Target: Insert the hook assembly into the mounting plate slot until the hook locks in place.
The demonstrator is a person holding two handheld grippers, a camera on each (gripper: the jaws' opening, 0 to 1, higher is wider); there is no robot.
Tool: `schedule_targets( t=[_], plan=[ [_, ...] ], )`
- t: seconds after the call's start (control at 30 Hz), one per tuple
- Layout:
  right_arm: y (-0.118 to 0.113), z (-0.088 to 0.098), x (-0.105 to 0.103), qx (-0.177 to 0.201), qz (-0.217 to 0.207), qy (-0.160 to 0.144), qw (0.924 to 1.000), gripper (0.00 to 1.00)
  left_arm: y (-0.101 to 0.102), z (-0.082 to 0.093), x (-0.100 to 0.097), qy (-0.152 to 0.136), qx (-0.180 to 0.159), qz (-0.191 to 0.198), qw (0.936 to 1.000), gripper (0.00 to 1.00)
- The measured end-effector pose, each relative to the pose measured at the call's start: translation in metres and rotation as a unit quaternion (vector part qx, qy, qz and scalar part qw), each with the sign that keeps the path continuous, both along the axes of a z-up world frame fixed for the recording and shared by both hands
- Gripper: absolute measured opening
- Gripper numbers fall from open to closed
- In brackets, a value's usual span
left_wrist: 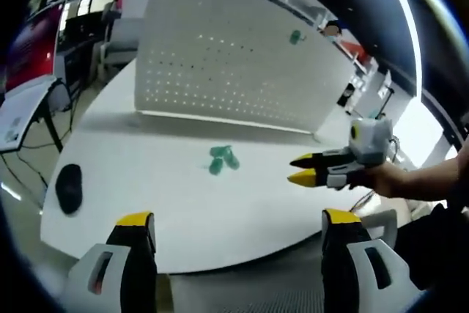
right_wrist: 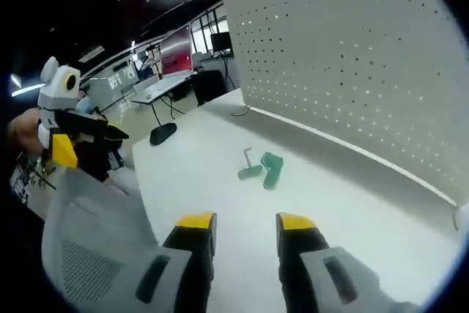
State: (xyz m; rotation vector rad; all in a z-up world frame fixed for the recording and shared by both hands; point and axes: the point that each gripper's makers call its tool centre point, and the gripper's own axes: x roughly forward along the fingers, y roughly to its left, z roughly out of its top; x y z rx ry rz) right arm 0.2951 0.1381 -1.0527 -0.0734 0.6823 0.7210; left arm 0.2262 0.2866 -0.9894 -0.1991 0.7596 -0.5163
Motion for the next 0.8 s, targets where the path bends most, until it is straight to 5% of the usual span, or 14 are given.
schedule_targets(
  t=[0.8],
  plan=[
    [0.054, -0.043, 0.077, -0.024, 0.043, 0.026, 0.9985, 0.25, 0.002, -0.012, 0.0, 0.015, -0.005, 0.03, 0.9994, 0.92]
  ],
)
